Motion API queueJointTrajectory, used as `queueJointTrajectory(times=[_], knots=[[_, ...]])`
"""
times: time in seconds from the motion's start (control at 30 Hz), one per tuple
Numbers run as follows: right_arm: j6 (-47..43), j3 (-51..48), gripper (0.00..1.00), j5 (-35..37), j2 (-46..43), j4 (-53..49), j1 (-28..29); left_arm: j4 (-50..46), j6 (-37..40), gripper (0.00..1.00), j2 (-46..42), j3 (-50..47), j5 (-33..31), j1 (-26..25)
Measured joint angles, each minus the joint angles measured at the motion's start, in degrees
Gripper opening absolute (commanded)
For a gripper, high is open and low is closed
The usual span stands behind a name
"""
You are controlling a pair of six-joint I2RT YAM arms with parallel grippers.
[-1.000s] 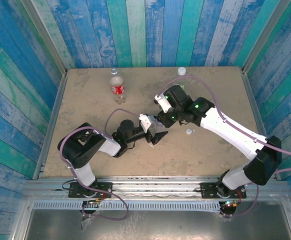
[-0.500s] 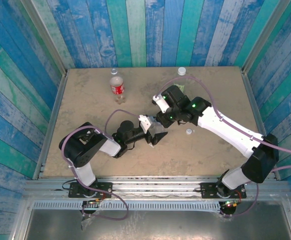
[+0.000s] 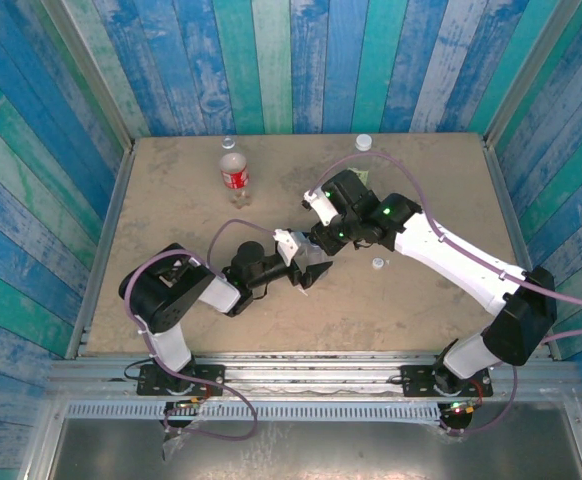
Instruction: Screw on the bottle caps
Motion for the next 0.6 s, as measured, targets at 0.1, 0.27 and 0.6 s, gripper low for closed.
queueJointTrajectory(times=[0.1, 0.27, 0.6], knots=[[0.0, 0.0, 0.32, 0.02, 0.0, 0.0, 0.0, 0.33, -0.09, 0.87, 0.11, 0.0, 0.0, 0.04], [0.0, 0.0, 0.32, 0.04, 0.0, 0.0, 0.02, 1.27, -0.31, 0.73, 1.6, 0.0, 0.07, 0.04], [0.02, -0.09, 0.31, 0.35, 0.0, 0.09, 0.02, 3.37, -0.61, 0.72, 2.47, -0.11, 0.2, 0.04]])
